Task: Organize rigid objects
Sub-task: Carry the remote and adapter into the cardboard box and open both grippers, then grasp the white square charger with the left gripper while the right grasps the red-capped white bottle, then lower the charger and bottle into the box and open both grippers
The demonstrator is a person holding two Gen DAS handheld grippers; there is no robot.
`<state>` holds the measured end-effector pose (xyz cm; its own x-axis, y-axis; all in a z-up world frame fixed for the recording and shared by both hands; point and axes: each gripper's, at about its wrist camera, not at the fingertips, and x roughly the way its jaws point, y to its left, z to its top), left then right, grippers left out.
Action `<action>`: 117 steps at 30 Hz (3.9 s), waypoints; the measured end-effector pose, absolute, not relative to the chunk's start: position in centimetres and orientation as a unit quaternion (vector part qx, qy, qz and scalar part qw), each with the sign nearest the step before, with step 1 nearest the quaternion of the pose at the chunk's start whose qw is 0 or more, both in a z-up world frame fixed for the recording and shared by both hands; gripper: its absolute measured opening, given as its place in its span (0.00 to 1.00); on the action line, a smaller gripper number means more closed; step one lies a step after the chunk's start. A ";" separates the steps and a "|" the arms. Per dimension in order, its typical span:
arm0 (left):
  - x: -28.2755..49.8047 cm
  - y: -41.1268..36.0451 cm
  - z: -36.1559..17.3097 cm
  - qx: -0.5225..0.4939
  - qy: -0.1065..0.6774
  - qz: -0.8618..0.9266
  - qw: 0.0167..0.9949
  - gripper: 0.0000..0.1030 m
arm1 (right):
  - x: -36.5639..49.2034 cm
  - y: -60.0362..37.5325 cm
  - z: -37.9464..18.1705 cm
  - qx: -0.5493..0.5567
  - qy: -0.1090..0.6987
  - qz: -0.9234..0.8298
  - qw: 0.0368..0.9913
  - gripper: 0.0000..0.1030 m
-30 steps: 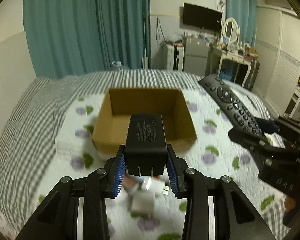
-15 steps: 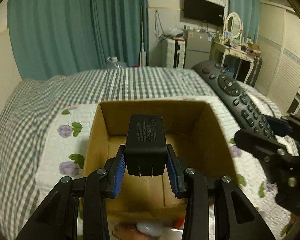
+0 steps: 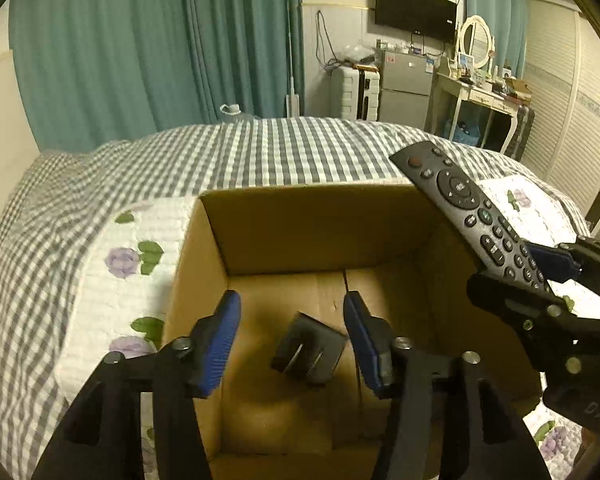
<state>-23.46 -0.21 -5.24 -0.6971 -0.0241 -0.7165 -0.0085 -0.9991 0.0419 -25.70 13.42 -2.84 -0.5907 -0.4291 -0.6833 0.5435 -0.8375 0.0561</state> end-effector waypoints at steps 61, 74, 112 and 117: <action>-8.4 4.7 -16.2 0.528 -0.011 -0.848 0.051 0.61 | -15.7 20.0 -12.6 0.417 0.076 -0.858 0.291 0.65; -5.5 3.9 -11.3 0.465 0.011 -0.883 0.064 0.50 | -16.2 18.3 -13.7 0.424 0.097 -0.840 0.325 0.65; -4.6 3.1 -5.1 0.404 0.022 -0.913 0.061 0.50 | -11.1 16.2 -10.2 0.385 0.165 -0.857 0.300 0.36; -4.8 3.3 -1.7 0.370 0.017 -0.928 0.049 0.50 | -9.5 17.3 -6.3 0.352 0.161 -0.876 0.288 0.36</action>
<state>-4.80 3.25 -1.74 -0.7212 -0.0785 -0.6883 0.1036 -0.9946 0.0049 -9.49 17.28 -6.33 -0.5867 -0.3913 -0.7090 0.6181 -0.7820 -0.0799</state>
